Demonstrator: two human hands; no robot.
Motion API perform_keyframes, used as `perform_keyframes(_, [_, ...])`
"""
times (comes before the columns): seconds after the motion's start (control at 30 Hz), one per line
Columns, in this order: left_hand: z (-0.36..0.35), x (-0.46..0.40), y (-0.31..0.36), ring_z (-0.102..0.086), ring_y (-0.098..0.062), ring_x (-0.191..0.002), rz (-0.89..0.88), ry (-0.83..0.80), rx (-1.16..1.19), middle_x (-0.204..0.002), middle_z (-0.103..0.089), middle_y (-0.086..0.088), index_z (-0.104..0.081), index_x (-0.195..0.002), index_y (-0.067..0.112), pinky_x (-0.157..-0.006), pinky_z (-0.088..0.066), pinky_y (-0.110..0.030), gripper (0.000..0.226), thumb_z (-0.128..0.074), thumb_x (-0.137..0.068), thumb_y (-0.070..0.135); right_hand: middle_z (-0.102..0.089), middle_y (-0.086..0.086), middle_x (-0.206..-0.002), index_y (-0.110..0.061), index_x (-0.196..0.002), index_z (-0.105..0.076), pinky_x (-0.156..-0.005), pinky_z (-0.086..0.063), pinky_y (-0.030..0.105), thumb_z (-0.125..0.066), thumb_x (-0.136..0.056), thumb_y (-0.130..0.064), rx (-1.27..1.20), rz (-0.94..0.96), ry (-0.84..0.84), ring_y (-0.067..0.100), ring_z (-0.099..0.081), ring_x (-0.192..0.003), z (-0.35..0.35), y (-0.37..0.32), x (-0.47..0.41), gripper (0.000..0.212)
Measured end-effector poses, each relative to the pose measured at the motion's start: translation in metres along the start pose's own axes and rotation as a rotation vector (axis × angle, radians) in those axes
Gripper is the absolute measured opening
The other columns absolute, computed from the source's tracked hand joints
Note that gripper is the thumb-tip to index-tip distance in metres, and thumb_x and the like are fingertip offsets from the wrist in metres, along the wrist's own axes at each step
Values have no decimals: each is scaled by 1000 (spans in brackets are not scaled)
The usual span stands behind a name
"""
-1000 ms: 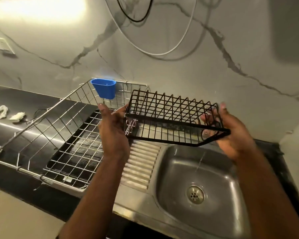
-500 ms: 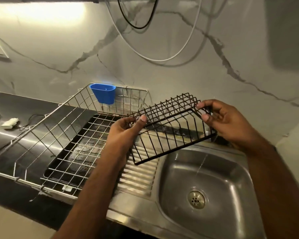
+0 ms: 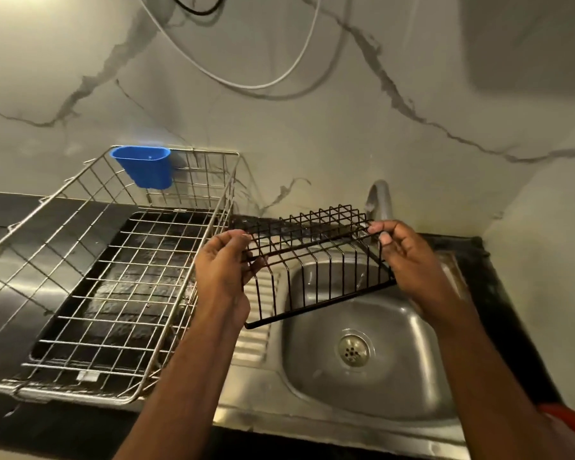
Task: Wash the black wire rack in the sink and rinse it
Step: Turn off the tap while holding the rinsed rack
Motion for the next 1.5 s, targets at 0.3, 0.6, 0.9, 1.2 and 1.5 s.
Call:
perform_keyframes(0.3, [6, -3, -35, -49, -6, -47, 47, 115, -10, -70, -54, 2, -61, -106, 7, -57, -58, -32, 24, -58, -97, 29, -61, -21, -128, -31, -118, -63, -91, -42, 17, -44, -105, -31, -56, -92, -1, -13, -51, -117, -6, 39, 10, 23])
perform_keyframes(0.6, [3, -31, -63, -47, -8, -52, 42, 127, -146, -70, -49, 2, -58, -75, 16, -51, -41, -25, 29, -60, -98, 33, -64, -18, -115, -31, -123, -63, -95, -51, 37, -48, -103, -35, -109, -340, 185, 7, -60, -110, -2, 127, -29, 25])
perform_keyframes(0.9, [-18, -62, -82, -40, -3, -41, 74, 111, -193, -55, -44, 9, -51, -69, 15, -42, -23, -21, 37, -53, -102, 33, -69, 7, -109, -20, -122, -65, -55, -46, 27, -52, -102, -32, 205, -391, 294, 9, -56, -69, 12, 188, -118, 26])
perform_keyframes(1.2, [-27, -72, -96, -35, -6, -43, 108, 88, -203, -51, -38, 6, -51, -66, 17, -43, -21, -22, 42, -49, -104, 36, -65, -2, -126, -13, -119, -66, -87, -49, 15, -48, -104, -13, 133, -266, 1, -2, -60, -104, -24, 208, -169, 23])
perform_keyframes(1.5, [-32, -60, -89, -36, -9, -46, 108, 70, -200, -50, -41, 7, -51, -68, 14, -44, -23, -22, 41, -50, -103, 36, -68, -5, -100, -20, -105, -67, -68, -54, 20, -56, -101, -14, -96, -431, 315, 8, -67, -91, 11, 200, -137, 14])
Point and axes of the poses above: each hand's wrist, its own x-axis away from the middle knuckle, its own z-axis out of the back of the hand, y = z × x, the point moved 10 cm from there along -x, towards the middle knuckle
